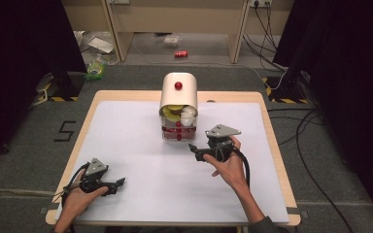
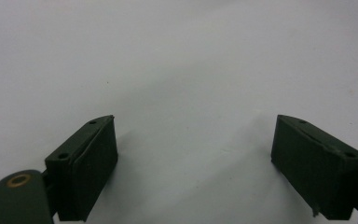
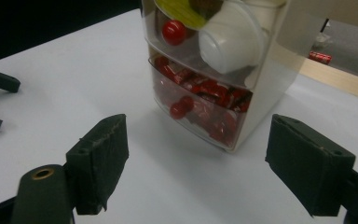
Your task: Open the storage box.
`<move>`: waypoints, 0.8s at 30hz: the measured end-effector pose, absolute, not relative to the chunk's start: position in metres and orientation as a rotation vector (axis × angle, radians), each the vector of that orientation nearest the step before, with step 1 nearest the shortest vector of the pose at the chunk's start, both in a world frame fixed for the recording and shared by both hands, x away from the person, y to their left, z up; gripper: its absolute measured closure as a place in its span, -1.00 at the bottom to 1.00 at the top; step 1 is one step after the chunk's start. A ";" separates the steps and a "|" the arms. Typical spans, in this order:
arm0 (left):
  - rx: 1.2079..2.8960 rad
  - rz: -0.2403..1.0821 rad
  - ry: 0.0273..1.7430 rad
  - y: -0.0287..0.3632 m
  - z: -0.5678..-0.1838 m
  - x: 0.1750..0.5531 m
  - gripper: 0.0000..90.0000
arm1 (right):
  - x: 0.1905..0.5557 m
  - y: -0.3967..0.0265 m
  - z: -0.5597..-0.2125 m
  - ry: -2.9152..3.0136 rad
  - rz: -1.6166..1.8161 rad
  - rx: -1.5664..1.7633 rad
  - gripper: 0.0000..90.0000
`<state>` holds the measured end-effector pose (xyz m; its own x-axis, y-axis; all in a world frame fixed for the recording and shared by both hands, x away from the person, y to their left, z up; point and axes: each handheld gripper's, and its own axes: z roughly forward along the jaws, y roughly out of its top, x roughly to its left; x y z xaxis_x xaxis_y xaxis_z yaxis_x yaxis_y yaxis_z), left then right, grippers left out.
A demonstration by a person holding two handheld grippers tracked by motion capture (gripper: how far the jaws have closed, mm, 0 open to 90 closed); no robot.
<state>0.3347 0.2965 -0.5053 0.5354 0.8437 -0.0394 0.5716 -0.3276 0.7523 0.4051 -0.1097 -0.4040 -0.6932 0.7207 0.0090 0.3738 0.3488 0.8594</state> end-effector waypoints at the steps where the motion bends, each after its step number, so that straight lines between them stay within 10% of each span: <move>1: 2.036 0.470 1.143 0.297 -0.505 0.335 -0.70 | 0.405 -0.108 -0.403 2.245 1.290 0.954 -0.52; 24: 2.036 0.470 1.143 0.297 -0.505 0.335 -0.70 | 0.416 -0.078 -0.373 2.235 1.388 0.881 -0.46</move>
